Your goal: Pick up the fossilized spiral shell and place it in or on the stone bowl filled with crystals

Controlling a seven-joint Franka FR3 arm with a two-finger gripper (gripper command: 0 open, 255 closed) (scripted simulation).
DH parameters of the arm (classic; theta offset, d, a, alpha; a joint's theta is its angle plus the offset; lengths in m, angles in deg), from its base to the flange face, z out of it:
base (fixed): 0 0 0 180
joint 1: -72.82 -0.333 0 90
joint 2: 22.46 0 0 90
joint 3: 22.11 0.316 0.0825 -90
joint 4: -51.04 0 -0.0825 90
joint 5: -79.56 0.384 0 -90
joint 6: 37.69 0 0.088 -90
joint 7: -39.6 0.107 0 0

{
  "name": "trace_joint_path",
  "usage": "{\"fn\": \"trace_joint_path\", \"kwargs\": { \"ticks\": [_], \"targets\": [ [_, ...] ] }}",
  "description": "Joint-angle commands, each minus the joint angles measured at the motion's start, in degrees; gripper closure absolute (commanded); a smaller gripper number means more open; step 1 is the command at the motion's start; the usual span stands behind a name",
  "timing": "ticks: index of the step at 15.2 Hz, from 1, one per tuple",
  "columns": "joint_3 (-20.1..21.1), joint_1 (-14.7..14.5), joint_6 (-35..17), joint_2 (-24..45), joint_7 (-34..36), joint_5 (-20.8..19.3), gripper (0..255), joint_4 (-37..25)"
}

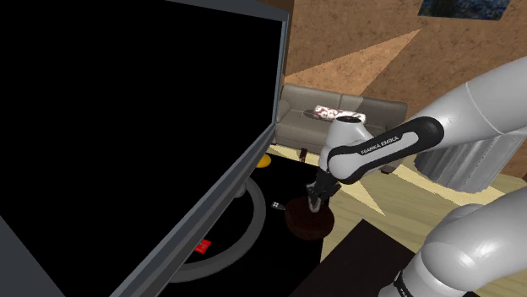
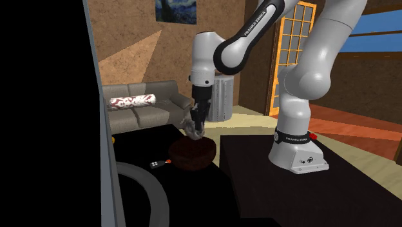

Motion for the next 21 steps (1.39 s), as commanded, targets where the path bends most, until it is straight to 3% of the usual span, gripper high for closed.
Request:
{"fn": "trace_joint_path", "kwargs": {
  "ticks": [1,4,12,13,18,21],
  "targets": [
    [0.16,-0.04,-2.23,1.65,0.09,0.06,255,0.52],
    [0.29,0.0,-5.61,4.38,0.07,0.09,255,1.17],
    [0.32,0.02,-5.8,4.54,0.06,0.1,255,1.2],
    [0.29,0.04,-5.83,4.6,0.03,0.09,0,1.18],
    [0.32,0.02,-5.8,4.54,0.06,0.1,0,1.2],
    [-0.06,-0.03,2.61,-2.37,0.02,0.02,0,-0.3]
  ]
}}
